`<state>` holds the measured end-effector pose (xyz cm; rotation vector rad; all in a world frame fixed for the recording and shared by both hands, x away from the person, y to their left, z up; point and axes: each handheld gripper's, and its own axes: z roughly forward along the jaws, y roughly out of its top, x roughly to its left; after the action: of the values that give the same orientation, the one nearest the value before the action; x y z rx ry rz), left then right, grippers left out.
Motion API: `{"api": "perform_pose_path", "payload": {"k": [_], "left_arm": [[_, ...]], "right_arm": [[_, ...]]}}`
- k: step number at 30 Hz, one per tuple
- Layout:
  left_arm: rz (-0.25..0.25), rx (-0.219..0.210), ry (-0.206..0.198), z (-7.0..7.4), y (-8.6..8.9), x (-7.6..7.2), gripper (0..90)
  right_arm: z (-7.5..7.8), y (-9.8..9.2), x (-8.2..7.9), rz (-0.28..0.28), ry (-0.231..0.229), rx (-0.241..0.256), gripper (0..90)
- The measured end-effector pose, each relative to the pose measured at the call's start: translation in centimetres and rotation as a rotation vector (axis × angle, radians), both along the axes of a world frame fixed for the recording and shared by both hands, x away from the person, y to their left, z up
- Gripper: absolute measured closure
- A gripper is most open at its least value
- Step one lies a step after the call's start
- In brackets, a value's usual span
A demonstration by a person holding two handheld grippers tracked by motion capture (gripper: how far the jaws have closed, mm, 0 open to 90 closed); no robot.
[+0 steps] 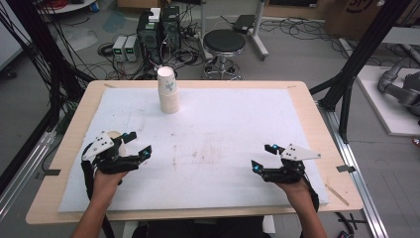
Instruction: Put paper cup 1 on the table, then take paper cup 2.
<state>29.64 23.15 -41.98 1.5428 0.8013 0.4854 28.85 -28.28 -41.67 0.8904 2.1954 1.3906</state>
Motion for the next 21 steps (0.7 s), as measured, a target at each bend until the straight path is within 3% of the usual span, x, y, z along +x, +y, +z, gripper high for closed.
{"api": "perform_pose_path", "payload": {"k": [8,21], "left_arm": [[-0.023,0.004,0.012,-0.29,-0.29,0.18,16.3],[-0.009,0.002,0.032,-0.57,-0.34,0.34,16.3]], "right_arm": [[-0.05,0.03,0.07,-0.002,-0.001,-0.003,21.4],[0.00,-0.13,0.05,-0.003,0.004,0.000,21.4]]}}
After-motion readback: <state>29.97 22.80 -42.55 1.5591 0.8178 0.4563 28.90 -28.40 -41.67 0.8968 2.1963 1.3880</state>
